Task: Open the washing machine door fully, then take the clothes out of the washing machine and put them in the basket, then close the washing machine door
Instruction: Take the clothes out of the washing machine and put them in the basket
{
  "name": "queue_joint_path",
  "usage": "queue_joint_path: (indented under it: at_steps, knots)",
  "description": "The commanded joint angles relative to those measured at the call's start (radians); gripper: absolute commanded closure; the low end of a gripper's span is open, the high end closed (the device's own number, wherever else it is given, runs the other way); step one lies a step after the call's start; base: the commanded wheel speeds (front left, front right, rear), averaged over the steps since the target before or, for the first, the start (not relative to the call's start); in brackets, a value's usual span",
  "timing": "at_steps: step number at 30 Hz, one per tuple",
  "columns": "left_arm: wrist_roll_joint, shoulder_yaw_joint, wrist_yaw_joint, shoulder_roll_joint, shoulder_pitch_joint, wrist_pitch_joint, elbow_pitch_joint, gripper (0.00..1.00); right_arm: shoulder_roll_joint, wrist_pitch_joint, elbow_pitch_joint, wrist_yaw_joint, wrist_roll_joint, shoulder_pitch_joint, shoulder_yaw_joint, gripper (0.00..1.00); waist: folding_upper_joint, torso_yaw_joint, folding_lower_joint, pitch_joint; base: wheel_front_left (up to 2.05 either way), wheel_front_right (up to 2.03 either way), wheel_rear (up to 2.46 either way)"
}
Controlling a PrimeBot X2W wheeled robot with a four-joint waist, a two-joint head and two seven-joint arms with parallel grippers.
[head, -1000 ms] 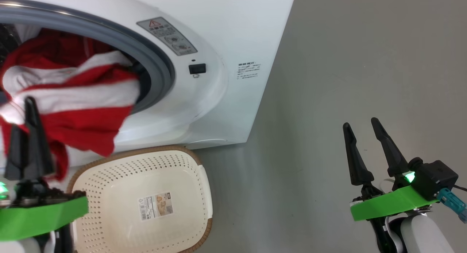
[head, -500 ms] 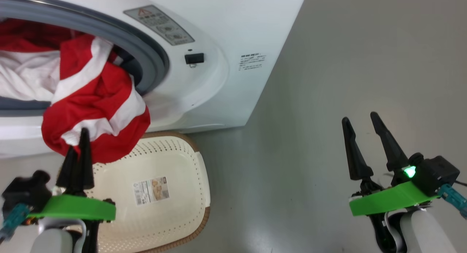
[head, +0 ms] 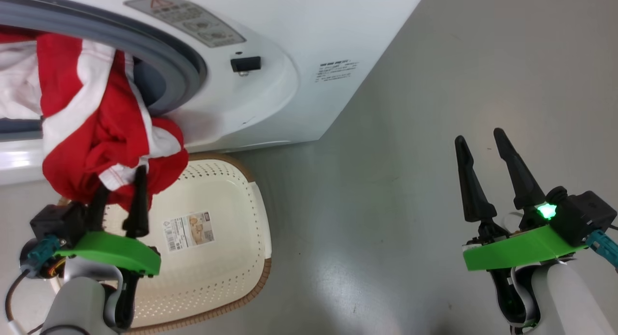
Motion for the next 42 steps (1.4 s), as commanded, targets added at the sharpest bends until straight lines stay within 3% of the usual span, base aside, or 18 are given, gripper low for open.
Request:
queue_joint_path:
  at_steps: [1,20,42]
  knots:
    - [-0.008,0.028,0.001,0.036,-0.011,-0.005,-0.002,0.0,-0.006,-0.006,-0.027,0.007,0.004,-0.008,0.018,0.0,-0.0001,-0.001,0.0,0.008,0.0,0.0,0.0]
    - [0.005,0.039,0.001,0.009,0.005,-0.005,-0.05,0.0,-0.006,-0.006,-0.014,0.007,-0.014,-0.015,0.017,0.0,-0.0001,0.028,0.0,-0.024,0.0,0.0,0.0]
    - [0.124,0.085,0.001,-0.05,0.246,-0.005,-0.34,0.0,-0.006,-0.006,0.007,0.007,-0.036,0.021,0.026,0.0,-0.0001,0.068,0.0,-0.096,0.0,0.0,0.0]
